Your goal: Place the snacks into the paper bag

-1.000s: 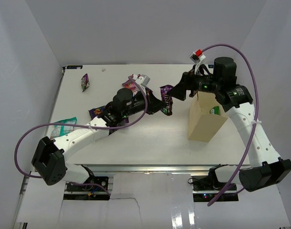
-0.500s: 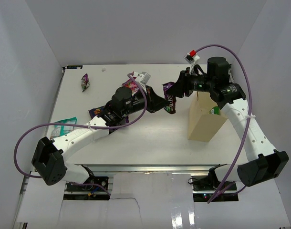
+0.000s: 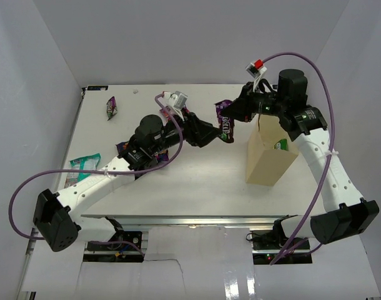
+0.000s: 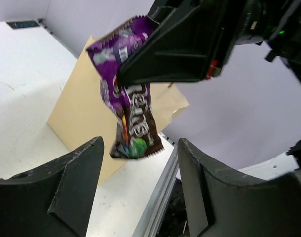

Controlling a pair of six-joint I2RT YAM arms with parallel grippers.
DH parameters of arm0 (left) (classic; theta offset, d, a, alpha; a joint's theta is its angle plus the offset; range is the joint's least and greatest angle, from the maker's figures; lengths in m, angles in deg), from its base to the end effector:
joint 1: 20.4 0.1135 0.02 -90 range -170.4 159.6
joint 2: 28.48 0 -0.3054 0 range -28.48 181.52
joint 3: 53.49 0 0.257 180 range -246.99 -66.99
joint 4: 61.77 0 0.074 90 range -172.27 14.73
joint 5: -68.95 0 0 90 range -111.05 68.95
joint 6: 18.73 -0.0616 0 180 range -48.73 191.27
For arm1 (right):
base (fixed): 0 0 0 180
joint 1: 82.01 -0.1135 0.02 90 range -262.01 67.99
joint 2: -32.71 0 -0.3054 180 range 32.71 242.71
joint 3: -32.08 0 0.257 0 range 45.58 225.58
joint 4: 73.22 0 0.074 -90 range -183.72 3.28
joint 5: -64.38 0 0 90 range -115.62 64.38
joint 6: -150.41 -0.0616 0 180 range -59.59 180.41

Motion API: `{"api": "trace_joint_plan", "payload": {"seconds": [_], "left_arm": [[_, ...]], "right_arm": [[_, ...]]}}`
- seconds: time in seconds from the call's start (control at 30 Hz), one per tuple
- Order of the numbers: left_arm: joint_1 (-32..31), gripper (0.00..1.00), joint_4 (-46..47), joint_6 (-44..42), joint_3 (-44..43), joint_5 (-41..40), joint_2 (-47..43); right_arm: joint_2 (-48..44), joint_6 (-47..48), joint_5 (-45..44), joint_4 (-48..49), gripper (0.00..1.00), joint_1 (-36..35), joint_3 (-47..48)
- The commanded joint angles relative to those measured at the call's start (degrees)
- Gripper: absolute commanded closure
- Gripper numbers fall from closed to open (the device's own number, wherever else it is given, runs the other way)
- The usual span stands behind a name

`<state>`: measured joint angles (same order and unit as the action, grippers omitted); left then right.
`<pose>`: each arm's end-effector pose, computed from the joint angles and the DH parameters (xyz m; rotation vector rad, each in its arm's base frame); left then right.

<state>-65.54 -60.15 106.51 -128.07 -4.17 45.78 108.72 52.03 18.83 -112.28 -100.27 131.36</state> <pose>0.2180 -0.2444 0.4134 0.4017 1.6507 -1.3113 0.2674 0.1336 0.4793 -0.7117 1.7513 1.0328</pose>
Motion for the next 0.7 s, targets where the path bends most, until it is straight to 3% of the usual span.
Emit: {"api": "trace_joint_plan", "payload": {"seconds": [0.0, 0.13, 0.27, 0.33, 0.47, 0.53, 0.67], "left_arm": [[-0.12, 0.28, 0.80, -3.34, 1.14, -2.38, -6.23], [0.49, 0.22, -4.90, -5.80, 1.23, -5.62, -9.21], [1.11, 0.03, -17.18, -7.47, 1.22, -18.32, -10.45], [3.12, 0.02, -20.72, -8.00, 1.84, -21.88, -10.10], [12.95, 0.02, -27.85, -4.67, 1.93, -18.30, -6.24], [18.22, 0.02, -28.91, -2.30, 1.32, -14.09, -2.55], [22.46, 0.03, -31.02, 0.61, -4.11, -14.24, 5.44]], "right_arm": [[-3.40, 2.23, 1.87, 2.80, 0.92, 2.35, 5.45], [-6.04, 4.25, 0.38, 3.15, 0.92, 4.81, 8.52], [-9.38, 5.74, -4.27, 3.24, 0.92, 10.59, 11.42], [-11.66, 6.18, -9.01, 3.33, 0.92, 12.98, 12.31], [-16.41, 8.02, -23.40, 2.80, 0.92, 17.56, 10.82], [-17.73, 9.86, -26.85, 2.62, 0.92, 20.19, 7.23], [-20.80, 12.24, -32.22, 1.57, 0.92, 20.63, -0.68]]}}
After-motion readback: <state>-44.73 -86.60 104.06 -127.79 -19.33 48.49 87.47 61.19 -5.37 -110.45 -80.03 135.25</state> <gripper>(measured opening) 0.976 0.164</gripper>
